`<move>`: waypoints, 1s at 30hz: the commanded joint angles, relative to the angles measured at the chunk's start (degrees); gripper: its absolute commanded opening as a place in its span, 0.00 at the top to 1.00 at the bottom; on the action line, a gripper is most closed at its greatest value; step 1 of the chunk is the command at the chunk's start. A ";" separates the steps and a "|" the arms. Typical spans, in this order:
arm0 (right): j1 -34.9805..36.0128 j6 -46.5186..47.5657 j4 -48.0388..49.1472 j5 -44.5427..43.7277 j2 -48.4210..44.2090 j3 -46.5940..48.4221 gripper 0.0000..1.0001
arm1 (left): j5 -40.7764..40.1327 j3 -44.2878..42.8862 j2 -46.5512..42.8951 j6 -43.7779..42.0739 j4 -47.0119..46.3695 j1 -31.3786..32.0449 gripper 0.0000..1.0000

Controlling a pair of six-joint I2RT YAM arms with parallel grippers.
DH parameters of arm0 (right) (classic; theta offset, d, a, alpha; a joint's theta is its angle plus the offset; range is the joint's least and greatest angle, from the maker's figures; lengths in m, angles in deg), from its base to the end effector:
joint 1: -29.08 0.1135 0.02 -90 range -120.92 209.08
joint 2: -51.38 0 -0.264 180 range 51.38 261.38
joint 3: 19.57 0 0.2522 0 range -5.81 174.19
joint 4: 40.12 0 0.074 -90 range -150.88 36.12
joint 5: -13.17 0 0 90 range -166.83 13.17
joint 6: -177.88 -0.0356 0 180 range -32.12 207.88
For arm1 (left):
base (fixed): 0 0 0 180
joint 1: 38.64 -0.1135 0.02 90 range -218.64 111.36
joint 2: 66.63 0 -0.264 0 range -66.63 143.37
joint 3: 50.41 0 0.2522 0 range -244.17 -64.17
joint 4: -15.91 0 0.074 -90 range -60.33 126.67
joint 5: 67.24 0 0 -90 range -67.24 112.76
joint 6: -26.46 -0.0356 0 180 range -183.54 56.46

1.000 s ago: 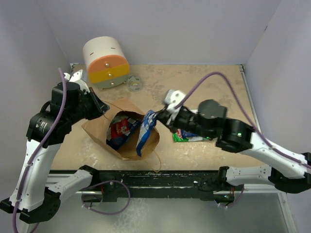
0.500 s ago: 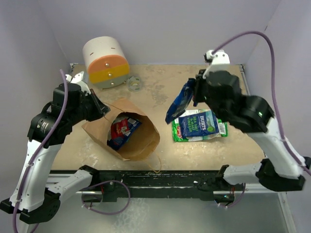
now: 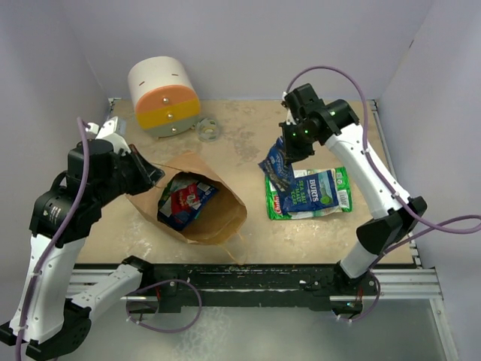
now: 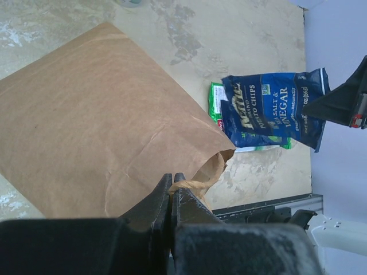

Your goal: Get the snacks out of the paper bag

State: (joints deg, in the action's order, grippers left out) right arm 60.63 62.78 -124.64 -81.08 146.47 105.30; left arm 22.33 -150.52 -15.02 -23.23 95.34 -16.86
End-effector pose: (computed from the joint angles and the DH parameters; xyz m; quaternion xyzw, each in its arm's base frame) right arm 0.2788 0.1681 0.4123 -0.0424 0.9515 0.1125 0.2832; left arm 0.1089 -0.0432 0.4530 -0.1419 0.8584 -0.2514 0.4240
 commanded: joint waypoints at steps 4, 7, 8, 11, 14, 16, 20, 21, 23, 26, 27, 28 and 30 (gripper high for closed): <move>-9.03 1.75 -0.08 16.99 -3.82 -4.71 1.00 | -1.17 -0.31 -0.97 1.26 -0.28 -0.03 1.00; -11.97 2.61 2.18 20.33 -5.05 -8.01 1.00 | -1.16 -0.19 -0.96 1.16 -0.29 -0.04 1.00; -12.82 2.72 3.24 22.19 -5.57 -9.36 1.00 | -1.09 -0.06 -0.83 1.15 -0.35 -0.03 1.00; -13.55 2.27 5.35 26.18 -6.66 -12.08 1.00 | -0.79 0.12 -0.66 0.95 -0.46 -0.06 1.00; -15.36 1.77 7.78 27.09 -7.82 -16.15 1.00 | -0.63 0.13 -0.27 0.75 -0.61 -0.06 1.00; -18.02 1.44 9.83 27.05 -8.74 -19.82 1.00 | -0.54 0.13 -0.13 0.65 -0.71 -0.05 1.00; -22.74 0.97 14.42 26.83 -9.96 -26.25 1.00 | -0.17 -0.01 0.19 0.26 -1.10 -0.05 1.00; -23.74 1.27 15.17 26.53 -9.82 -27.42 1.00 | -0.12 0.02 0.30 0.17 -1.16 -0.02 1.00; -25.93 1.95 16.35 25.79 -9.39 -29.77 1.00 | -0.18 -0.05 0.41 0.12 -1.26 -0.07 1.00; -29.69 3.30 18.25 25.74 -8.71 -32.17 1.00 | -0.34 -0.13 0.34 0.19 -1.40 -0.01 1.00; -30.95 3.79 18.73 25.95 -8.36 -32.91 1.00 | -0.36 -0.14 0.33 0.12 -1.44 0.00 1.00; -32.51 4.31 19.02 26.60 -7.96 -33.57 1.00 | -0.36 -0.14 0.37 0.07 -1.39 -0.05 1.00; -34.65 5.66 19.34 27.96 -7.16 -34.66 1.00 | -0.44 -0.14 0.38 0.03 -1.27 -0.06 1.00</move>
State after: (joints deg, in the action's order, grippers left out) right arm 29.86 65.12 -108.62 -56.10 138.62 72.12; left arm 22.07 -150.50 -14.36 -22.62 95.39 -16.86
